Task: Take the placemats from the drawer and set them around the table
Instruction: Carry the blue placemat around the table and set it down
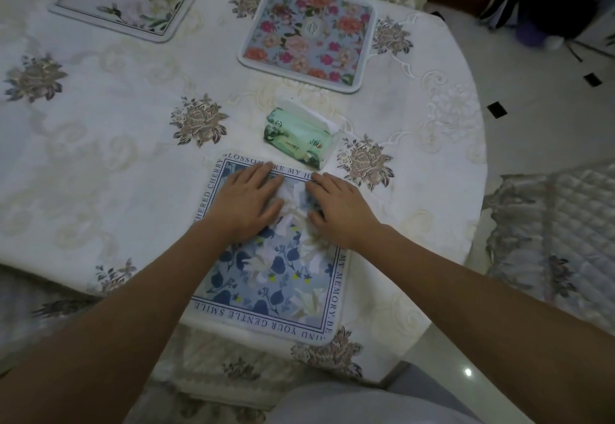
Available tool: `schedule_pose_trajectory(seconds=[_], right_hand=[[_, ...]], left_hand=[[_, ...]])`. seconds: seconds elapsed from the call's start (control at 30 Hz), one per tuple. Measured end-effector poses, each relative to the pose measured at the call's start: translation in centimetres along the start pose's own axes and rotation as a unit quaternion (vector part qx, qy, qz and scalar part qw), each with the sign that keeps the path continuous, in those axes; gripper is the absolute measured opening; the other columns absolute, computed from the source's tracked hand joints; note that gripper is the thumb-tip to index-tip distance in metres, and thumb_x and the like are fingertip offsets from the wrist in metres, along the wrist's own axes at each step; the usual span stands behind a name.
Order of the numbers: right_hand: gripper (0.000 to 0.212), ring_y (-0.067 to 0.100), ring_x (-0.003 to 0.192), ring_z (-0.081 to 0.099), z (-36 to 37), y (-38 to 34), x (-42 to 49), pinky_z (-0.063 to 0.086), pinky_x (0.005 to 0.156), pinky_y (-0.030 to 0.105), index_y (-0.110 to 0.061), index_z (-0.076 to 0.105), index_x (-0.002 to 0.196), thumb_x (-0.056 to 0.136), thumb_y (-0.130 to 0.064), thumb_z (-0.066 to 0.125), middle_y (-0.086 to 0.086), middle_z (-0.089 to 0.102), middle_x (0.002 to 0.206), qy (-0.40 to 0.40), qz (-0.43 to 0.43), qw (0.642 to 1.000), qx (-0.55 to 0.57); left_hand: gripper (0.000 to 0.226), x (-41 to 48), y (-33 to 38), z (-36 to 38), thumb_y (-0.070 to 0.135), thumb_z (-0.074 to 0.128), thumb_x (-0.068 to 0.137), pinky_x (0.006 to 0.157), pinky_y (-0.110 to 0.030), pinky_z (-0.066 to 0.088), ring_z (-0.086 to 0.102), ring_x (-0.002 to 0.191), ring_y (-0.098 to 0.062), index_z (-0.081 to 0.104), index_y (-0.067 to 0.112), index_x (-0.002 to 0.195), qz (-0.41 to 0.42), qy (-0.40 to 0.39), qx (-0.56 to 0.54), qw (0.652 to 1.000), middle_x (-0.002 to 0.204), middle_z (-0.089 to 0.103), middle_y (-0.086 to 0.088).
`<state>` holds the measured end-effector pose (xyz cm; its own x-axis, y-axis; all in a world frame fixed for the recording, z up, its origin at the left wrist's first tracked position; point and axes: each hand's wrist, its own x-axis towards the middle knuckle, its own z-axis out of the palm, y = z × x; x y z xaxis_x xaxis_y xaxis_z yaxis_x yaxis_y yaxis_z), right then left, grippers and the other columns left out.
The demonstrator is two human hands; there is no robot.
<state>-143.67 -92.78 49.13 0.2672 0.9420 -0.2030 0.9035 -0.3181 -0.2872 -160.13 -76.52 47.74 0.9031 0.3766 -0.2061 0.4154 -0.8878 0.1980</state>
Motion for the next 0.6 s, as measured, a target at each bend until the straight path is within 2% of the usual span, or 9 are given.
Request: schedule_pose_trajectory(seconds=[0.13,0.23,0.37,0.47,0.6], right_hand=[[0.056,0.024,0.144,0.024,0.0,1.2,-1.2,0.019,0.115,0.041,-0.016,0.037,0.147,0.095,-0.035,0.048,0.001,0.03,0.157,-0.004,0.021,1.0,-0.002],[0.054,0.025,0.143,0.026,-0.1,1.1,-1.5,0.02,0.114,0.04,-0.015,0.041,0.144,0.095,-0.035,0.048,0.002,0.033,0.156,0.007,0.029,1.0,0.001],[0.055,0.024,0.143,0.027,-0.2,-0.4,0.2,0.023,0.116,0.042,-0.014,0.039,0.146,0.095,-0.034,0.047,0.005,0.033,0.155,0.007,0.005,1.0,0.008],[0.056,0.022,0.145,0.023,-0.2,-1.2,1.3,0.019,0.116,0.04,-0.015,0.036,0.148,0.096,-0.035,0.046,0.003,0.03,0.158,0.004,-0.004,1.0,0.011],[0.057,0.024,0.143,0.027,0.1,-0.4,0.8,0.022,0.114,0.042,-0.015,0.037,0.147,0.094,-0.034,0.047,0.004,0.032,0.157,0.002,0.0,1.0,-0.001]], left_hand=[[0.068,-0.6,-1.9,-0.3,0.058,0.017,0.097,0.116,-0.047,0.023,0.026,0.147,-0.029,0.039,0.023,0.151,-0.02,-0.002,0.011,1.0,0.16,0.031,-0.01],[0.069,-0.4,-2.4,-0.7,0.059,0.017,0.096,0.114,-0.048,0.026,0.029,0.145,-0.032,0.042,0.022,0.149,-0.035,-0.002,0.006,0.999,0.159,0.033,-0.012],[0.069,0.3,-0.7,-0.6,0.058,0.018,0.096,0.116,-0.046,0.022,0.026,0.147,-0.03,0.039,0.022,0.151,0.001,-0.004,0.004,1.0,0.16,0.031,-0.01],[0.067,0.4,-0.1,-0.1,0.056,0.019,0.098,0.118,-0.045,0.019,0.022,0.149,-0.027,0.034,0.022,0.153,0.016,-0.008,0.009,1.0,0.162,0.027,-0.009],[0.064,-0.8,-2.2,-0.2,0.054,0.02,0.098,0.115,-0.045,0.024,0.028,0.146,-0.027,0.04,0.023,0.151,0.0,0.007,0.01,1.0,0.159,0.033,-0.008]])
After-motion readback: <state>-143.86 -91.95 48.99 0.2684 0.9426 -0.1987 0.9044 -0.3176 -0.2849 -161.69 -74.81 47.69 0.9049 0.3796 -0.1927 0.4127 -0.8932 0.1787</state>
